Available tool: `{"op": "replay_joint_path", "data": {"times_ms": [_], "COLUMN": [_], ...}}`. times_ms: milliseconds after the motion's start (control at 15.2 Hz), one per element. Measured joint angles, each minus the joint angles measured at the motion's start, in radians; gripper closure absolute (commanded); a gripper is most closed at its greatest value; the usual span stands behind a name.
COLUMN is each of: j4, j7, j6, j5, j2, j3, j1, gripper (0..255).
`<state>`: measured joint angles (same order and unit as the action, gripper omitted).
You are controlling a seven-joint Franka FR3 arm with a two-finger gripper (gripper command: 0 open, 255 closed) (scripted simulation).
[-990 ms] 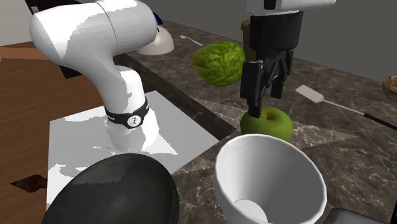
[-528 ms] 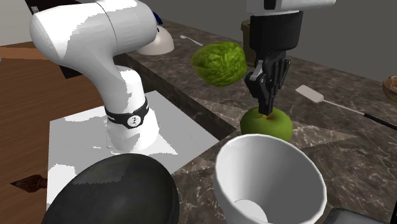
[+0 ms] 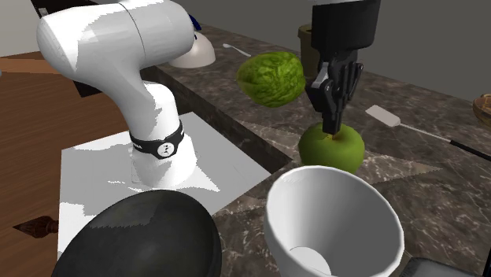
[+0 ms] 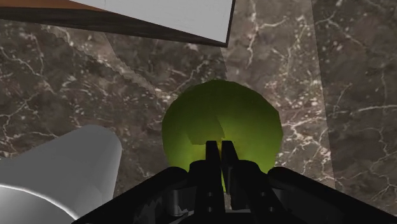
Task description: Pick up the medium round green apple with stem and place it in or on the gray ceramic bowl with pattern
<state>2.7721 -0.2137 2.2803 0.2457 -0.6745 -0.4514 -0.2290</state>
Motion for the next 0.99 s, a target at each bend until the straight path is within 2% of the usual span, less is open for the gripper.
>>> {"op": "replay_joint_path", "data": {"times_ms": [990], "j4": [-0.149], "j7": [0.013], "j6": [-0.231], "j5": [-0.034], "j2": [-0.083], "j3": [0.059], "j1": [0.008], "gripper": [255]}}
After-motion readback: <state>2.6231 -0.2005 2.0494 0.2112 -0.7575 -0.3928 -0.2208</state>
